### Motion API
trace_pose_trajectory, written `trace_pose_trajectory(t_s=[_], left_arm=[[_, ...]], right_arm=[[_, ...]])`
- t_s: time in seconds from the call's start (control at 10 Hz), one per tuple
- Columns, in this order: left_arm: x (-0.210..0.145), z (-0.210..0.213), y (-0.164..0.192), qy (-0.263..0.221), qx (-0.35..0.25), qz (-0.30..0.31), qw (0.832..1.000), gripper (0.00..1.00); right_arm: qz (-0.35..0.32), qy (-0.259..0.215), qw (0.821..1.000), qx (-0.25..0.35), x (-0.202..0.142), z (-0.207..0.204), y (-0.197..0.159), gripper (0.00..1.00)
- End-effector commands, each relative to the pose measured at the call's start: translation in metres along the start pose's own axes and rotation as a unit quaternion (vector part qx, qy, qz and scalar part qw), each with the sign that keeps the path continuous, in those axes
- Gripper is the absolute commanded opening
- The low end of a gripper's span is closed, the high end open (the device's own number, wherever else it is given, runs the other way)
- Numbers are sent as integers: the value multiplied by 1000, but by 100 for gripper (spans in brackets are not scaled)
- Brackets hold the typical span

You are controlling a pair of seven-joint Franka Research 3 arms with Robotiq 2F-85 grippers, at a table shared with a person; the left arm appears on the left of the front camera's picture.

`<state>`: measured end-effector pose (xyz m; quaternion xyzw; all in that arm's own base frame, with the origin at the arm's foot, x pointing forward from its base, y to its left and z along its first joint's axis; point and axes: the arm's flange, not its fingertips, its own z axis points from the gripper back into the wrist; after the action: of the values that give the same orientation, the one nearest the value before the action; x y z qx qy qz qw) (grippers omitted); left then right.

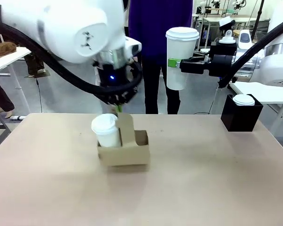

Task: Pour a drink into a cup and package it in a carrier.
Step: Position the Cup Carrier in the center of the table, then insert the held 600 ml Paper Cup into the Cup Carrier.

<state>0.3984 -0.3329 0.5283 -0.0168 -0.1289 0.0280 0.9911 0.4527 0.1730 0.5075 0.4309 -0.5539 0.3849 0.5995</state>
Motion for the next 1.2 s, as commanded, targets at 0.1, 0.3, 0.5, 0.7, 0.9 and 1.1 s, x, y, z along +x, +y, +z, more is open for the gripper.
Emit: trace_pose_trajectory(t_s=[0.1,0.3,0.5,0.7,0.9,1.1], left_arm=[[-23,-16,-29,-10,5,7,1000,2],[-45,-24,-51,-13,7,-6,1000,2],[-52,-31,-63,-14,8,-7,1000,2],[-52,-25,-61,2,2,-19,1000,2],[-52,-25,-61,2,2,-19,1000,2],[-52,-25,-61,2,2,-19,1000,2]], right_arm=[[6,-8,1000,-1,2,-3,-1,80],[6,-8,1000,-1,2,-3,-1,80],[6,-8,1000,-1,2,-3,-1,80],[6,-8,1000,-1,2,-3,-1,80],[6,-8,1000,-1,2,-3,-1,80],[6,-8,1000,-1,2,-3,-1,80]])
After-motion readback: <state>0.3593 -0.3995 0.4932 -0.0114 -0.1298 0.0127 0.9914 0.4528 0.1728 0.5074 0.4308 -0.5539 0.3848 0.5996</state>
